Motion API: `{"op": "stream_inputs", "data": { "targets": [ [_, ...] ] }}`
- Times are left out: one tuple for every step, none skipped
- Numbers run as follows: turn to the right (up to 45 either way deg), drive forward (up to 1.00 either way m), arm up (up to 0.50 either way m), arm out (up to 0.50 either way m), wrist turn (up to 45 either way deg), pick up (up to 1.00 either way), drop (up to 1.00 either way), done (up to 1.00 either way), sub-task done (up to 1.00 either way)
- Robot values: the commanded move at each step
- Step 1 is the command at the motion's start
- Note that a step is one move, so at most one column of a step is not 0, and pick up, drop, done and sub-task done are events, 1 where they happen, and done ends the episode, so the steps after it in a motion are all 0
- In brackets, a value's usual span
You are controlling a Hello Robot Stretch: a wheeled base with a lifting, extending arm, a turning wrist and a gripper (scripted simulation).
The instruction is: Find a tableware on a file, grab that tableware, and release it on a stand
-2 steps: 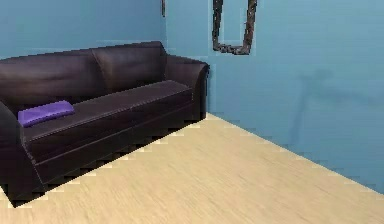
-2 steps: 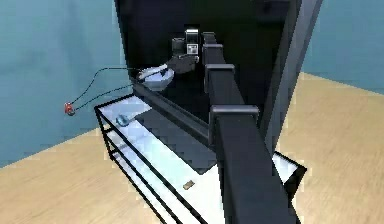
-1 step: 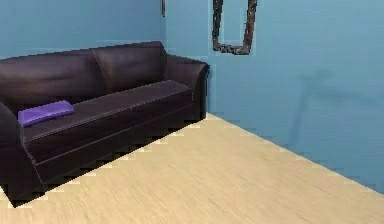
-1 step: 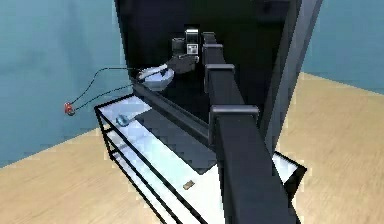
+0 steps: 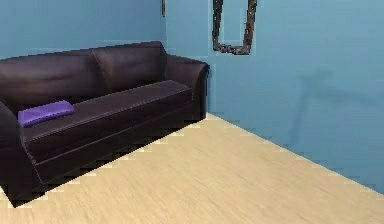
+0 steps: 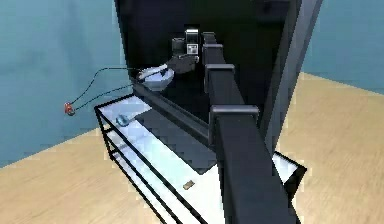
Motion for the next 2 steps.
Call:
{"op": "stream_inputs", "data": {
  "targets": [
    [0.0, 0.00, 0.00, 0.00, 0.0, 0.00, 1.00, 0.00, 0.00],
    [0.0, 0.00, 0.00, -0.10, 0.0, 0.00, 0.00, 0.00, 0.00]
  ]
}}
